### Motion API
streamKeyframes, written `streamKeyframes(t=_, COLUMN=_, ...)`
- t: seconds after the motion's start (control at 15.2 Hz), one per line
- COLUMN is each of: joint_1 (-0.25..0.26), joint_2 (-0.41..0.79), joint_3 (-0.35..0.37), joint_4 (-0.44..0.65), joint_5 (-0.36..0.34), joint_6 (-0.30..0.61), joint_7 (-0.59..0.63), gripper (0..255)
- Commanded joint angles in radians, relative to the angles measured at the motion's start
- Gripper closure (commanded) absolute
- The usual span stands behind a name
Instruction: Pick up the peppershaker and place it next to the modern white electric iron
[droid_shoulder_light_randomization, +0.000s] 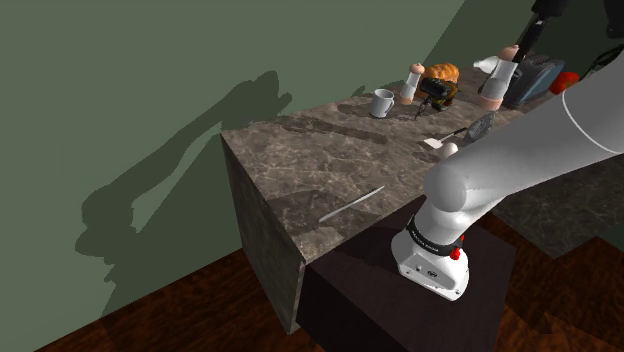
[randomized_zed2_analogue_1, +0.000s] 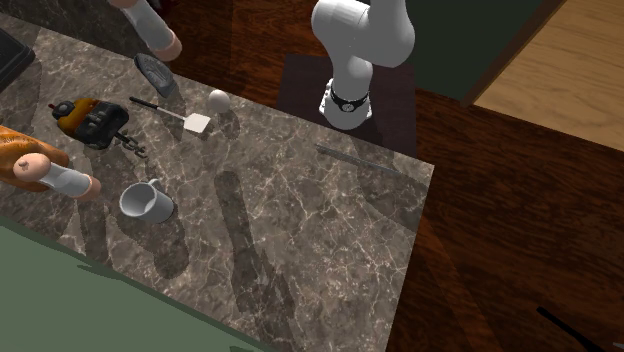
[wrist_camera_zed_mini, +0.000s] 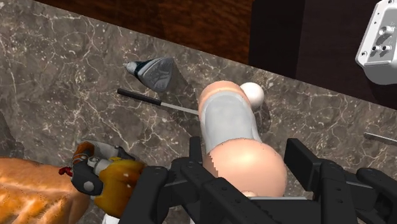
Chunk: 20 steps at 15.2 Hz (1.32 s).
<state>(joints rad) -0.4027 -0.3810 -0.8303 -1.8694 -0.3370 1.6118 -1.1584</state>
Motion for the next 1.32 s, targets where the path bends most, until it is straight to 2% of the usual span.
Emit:
streamKeyframes(t=0.0, joint_1=-0.003, joint_2=-0.006, joint_3=-0.004, joint_4=-0.031, joint_5=-0.006, joint_6=0.027, joint_7=0.003, gripper=255)
streamKeyframes(t=1.25, joint_1=-0.016, joint_2=-0.007, joint_3=-0.061, joint_4=-0.279, joint_5=-0.039, joint_6=0.277, joint_7=0.031, gripper=255)
